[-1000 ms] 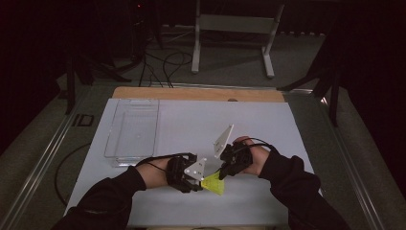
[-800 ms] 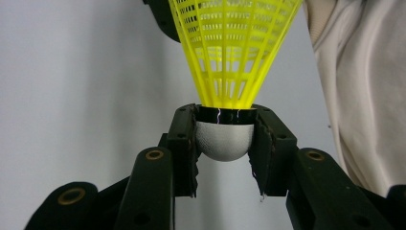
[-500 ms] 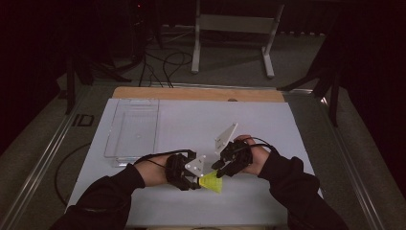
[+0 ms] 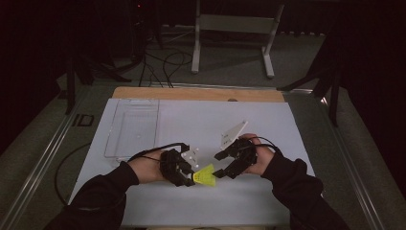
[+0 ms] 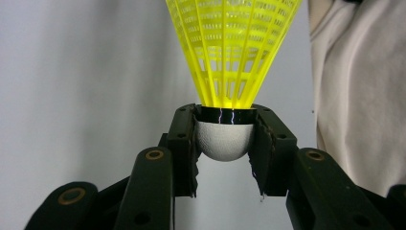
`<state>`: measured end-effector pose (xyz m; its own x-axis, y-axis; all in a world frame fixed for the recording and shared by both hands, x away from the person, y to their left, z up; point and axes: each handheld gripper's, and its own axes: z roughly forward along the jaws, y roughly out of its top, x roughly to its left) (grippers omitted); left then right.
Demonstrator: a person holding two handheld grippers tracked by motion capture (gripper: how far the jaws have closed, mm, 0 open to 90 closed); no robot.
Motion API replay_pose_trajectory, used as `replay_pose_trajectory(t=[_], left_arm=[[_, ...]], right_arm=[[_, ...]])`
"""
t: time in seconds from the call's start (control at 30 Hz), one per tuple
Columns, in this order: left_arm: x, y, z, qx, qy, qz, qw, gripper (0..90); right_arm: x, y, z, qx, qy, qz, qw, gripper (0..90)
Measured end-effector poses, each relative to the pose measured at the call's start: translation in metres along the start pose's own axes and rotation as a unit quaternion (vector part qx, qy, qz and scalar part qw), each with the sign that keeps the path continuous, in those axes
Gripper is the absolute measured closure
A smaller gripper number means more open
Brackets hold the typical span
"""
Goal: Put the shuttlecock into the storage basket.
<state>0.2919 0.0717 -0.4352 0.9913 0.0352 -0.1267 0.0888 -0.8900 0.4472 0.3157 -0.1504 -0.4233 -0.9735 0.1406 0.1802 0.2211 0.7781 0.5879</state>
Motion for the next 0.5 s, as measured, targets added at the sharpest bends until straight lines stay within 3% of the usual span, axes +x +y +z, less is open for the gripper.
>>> replay_pose_trajectory(t=[0.17, 0.37, 0.5], left_arm=[[0.002, -0.003, -0.006, 0.014, 0.009, -0.015, 0.9997, 65.4], [0.005, -0.009, -0.013, 0.023, 0.013, -0.031, 0.9992, 65.4], [0.009, -0.014, -0.020, 0.024, 0.014, -0.048, 0.9985, 65.4]], right_arm=[[0.000, -0.007, -0.002, -0.024, -0.014, 0.005, 0.9996, 24.8], [0.005, -0.016, -0.004, -0.045, -0.033, -0.021, 0.9982, 13.9], [0.005, -0.020, -0.006, -0.058, -0.046, -0.019, 0.9971, 13.7]])
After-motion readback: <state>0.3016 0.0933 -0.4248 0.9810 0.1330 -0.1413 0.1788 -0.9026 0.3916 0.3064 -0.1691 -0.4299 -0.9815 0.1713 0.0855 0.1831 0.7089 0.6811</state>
